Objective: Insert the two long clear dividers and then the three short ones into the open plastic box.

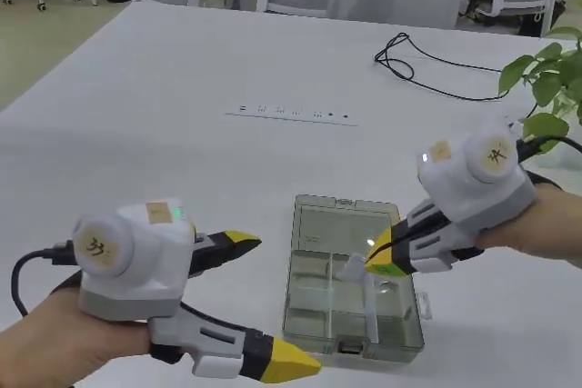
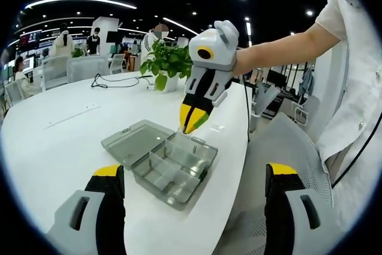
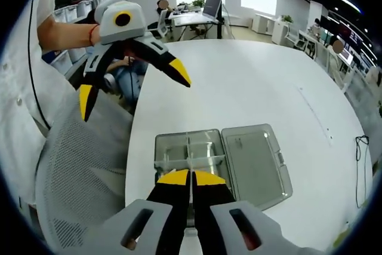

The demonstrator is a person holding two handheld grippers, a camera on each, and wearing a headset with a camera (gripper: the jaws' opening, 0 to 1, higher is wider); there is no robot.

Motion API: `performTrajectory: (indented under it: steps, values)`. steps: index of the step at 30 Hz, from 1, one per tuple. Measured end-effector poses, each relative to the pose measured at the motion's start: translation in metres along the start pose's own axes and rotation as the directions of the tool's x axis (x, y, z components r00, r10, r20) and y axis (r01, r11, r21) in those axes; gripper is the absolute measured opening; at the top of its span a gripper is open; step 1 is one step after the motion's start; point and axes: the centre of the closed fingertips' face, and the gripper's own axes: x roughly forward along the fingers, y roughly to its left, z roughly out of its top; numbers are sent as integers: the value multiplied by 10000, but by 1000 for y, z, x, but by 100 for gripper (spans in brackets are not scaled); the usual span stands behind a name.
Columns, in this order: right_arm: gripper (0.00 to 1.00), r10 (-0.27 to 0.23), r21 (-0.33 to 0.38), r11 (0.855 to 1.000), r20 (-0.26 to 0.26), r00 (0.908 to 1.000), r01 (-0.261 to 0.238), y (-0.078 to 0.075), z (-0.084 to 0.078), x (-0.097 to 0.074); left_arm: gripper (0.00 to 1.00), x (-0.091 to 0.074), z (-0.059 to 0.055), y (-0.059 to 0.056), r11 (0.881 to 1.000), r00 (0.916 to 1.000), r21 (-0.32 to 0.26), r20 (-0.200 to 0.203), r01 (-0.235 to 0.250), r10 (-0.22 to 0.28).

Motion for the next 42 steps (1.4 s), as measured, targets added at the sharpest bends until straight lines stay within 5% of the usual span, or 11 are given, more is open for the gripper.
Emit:
performTrajectory:
  steps: [9, 21, 42]
  values:
    - [3, 48, 158, 9999, 14, 10000, -48, 0, -2, 3, 100, 2, 2, -2, 10000, 10000, -45, 83, 30, -29]
    - [2, 78, -763, 9970, -183, 9998, -92, 6, -6, 12, 100, 1, 0, -4, 9999, 9999, -146, 110, 36, -35]
    - [2, 197, -1116, 9935, -154, 9997, -213, 7, -5, 15, 100, 3, 0, -4, 9998, 9999, -159, 99, 71, -69]
